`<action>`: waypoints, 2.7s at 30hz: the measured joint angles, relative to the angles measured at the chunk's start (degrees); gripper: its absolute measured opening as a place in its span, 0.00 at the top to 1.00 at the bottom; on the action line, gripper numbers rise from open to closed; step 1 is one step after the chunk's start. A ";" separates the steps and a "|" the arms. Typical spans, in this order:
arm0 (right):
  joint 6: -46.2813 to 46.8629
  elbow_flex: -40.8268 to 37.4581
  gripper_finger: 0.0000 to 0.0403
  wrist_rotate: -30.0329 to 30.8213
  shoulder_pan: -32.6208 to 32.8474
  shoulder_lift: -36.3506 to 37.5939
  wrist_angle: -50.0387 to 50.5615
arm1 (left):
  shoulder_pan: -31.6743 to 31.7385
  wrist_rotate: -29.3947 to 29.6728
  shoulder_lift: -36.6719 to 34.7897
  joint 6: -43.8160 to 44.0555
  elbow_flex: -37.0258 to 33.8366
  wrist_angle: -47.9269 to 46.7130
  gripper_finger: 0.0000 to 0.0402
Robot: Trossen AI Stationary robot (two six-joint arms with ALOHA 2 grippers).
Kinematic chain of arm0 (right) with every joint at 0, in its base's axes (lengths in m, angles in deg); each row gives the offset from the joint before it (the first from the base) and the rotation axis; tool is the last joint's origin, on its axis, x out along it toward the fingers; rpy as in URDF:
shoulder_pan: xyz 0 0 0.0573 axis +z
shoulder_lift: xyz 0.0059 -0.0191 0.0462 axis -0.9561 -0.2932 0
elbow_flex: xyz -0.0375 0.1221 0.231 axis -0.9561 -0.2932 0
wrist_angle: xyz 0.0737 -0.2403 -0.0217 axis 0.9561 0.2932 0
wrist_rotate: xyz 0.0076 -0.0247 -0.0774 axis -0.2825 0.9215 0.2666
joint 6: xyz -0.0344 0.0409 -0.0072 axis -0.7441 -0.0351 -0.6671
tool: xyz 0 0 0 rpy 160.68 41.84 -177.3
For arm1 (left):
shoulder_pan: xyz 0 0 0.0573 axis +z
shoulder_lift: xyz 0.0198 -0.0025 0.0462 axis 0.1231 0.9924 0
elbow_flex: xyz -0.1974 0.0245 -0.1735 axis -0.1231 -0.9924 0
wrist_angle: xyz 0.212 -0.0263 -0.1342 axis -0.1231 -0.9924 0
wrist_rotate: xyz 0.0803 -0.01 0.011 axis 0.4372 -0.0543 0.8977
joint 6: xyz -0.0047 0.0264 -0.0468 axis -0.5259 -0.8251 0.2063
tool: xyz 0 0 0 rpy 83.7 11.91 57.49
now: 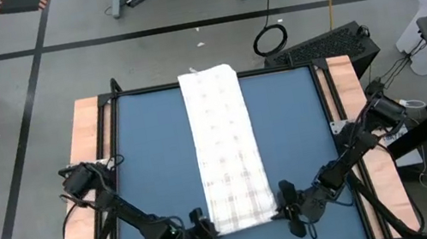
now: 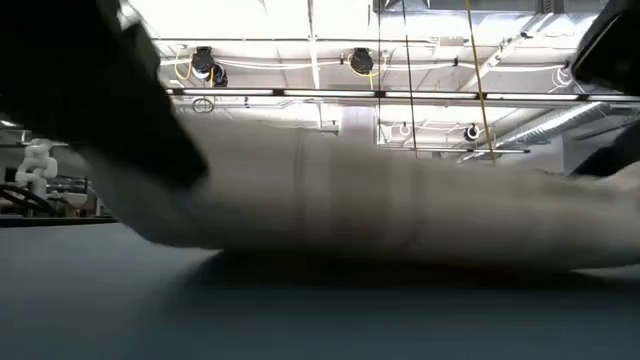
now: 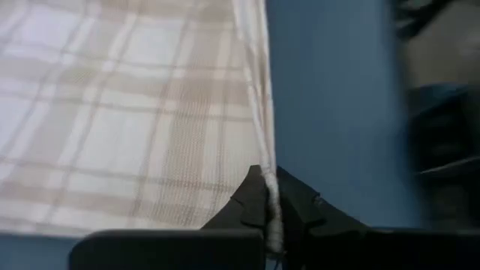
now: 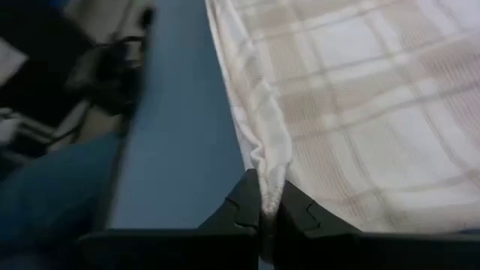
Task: Roll towel into tight, uniform cylinder
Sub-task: Roll the white towel
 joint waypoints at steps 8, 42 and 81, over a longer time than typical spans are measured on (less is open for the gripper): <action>-8.06 0.04 0.99 -2.47 2.22 -0.02 -1.64 | 3.27 -8.01 -0.55 0.53 -0.07 2.09 0.97; -33.34 -0.04 0.59 21.05 13.21 0.85 -2.61 | 12.16 -21.37 -0.14 7.73 -5.10 5.86 0.96; -7.69 0.09 0.70 18.79 6.61 -10.76 -4.96 | 8.72 -7.63 -1.04 -0.30 -4.95 7.42 0.35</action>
